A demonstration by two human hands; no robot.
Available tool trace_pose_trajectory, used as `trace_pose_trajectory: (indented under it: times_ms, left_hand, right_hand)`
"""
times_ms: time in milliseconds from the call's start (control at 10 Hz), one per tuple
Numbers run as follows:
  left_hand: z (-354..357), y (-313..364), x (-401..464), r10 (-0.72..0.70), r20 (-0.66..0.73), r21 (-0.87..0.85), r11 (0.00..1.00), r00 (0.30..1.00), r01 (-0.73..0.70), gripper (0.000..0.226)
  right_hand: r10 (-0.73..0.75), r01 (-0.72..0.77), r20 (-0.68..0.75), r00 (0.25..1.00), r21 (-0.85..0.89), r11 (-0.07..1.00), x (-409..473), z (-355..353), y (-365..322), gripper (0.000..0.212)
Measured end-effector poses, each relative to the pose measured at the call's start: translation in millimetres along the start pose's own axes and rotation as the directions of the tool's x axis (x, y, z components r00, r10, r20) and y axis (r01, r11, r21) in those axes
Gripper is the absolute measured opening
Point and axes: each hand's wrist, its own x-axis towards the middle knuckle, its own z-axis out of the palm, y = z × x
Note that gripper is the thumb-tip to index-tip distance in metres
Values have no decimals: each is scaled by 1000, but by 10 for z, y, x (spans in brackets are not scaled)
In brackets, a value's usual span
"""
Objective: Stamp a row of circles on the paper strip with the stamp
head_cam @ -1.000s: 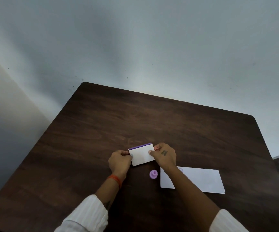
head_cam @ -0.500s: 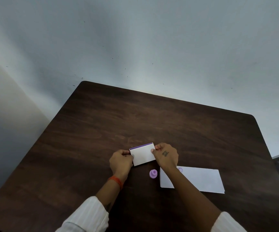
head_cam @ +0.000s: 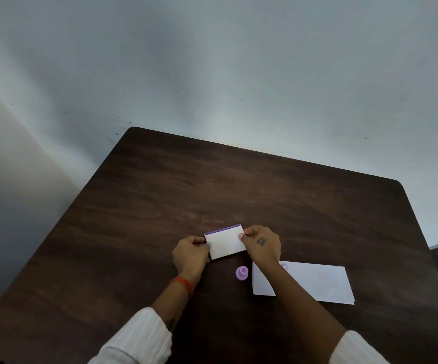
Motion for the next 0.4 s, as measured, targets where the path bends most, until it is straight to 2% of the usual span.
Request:
trace_pose_trajectory:
  times_ms: [400]
  left_hand:
    - [-32,22,-11,-11,12,-28,1000,1000,11,17]
  right_hand:
    - [-52,52,18,998,31,998,15,-6,13,22]
